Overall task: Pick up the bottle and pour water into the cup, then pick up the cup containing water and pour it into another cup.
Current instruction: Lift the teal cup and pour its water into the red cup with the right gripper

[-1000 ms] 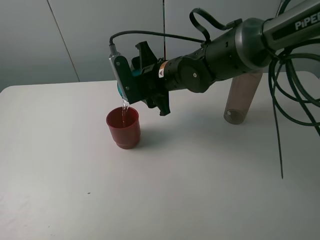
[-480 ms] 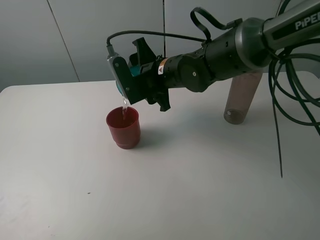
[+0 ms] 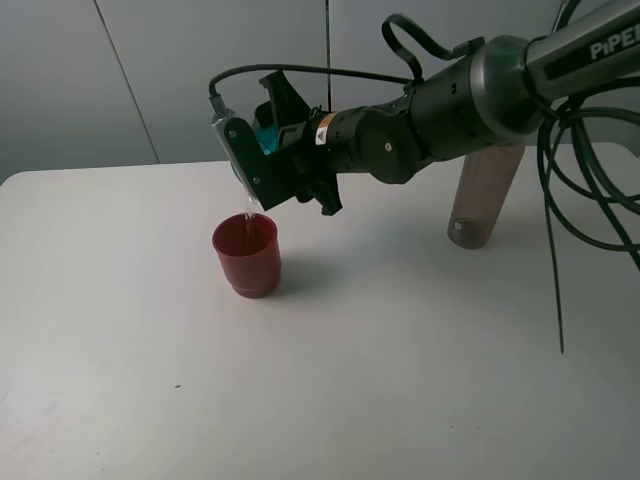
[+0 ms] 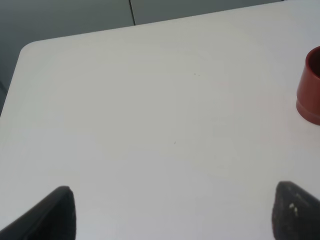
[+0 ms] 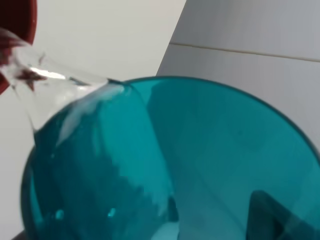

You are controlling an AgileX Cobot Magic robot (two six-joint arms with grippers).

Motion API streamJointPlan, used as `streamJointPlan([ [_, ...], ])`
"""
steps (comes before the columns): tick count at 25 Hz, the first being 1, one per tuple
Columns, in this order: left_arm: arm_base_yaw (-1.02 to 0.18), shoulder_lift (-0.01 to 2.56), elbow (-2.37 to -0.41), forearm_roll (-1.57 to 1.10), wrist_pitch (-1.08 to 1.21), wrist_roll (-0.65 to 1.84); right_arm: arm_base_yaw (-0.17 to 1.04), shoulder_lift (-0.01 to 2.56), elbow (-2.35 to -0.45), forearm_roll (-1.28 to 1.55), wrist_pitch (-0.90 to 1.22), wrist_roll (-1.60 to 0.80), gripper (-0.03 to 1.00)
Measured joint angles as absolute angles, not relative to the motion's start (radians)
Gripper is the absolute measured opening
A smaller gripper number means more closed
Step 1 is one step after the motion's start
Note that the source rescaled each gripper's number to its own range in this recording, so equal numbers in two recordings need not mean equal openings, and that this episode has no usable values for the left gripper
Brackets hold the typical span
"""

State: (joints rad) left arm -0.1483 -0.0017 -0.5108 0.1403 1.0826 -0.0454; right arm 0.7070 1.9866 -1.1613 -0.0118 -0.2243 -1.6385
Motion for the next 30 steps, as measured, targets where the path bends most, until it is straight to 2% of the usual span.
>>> streamJointPlan([
  [30,-0.148,-0.002,-0.511,0.140,1.083,-0.045,0.707,1.987,-1.164,-0.012,-0.301,-1.815,0.11],
])
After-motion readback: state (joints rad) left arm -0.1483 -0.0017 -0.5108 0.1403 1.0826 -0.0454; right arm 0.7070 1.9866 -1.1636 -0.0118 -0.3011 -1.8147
